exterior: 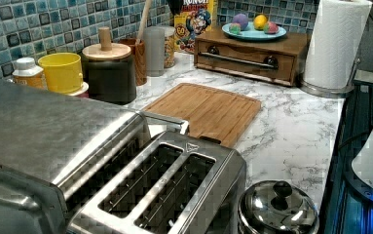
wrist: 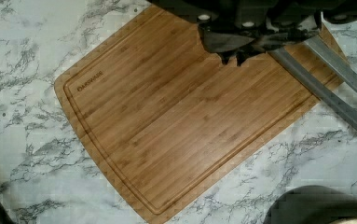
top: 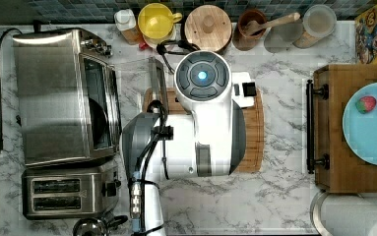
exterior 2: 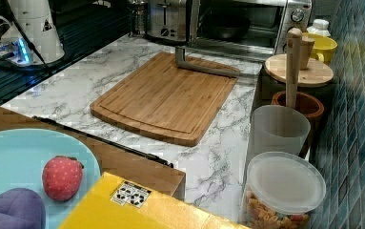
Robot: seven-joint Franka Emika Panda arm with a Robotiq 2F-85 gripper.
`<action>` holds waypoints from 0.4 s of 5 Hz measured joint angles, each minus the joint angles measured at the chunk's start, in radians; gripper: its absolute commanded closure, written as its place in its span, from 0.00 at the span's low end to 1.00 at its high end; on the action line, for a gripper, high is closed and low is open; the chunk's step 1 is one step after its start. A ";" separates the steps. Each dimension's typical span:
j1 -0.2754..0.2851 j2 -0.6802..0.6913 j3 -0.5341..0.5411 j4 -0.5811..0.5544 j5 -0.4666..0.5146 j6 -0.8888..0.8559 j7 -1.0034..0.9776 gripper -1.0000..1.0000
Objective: Close the oven.
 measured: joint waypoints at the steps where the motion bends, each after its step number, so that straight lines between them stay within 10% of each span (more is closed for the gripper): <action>1: 0.000 0.002 0.000 -0.005 -0.002 0.005 0.000 1.00; 2: 0.001 0.015 0.002 -0.006 -0.001 0.010 0.000 1.00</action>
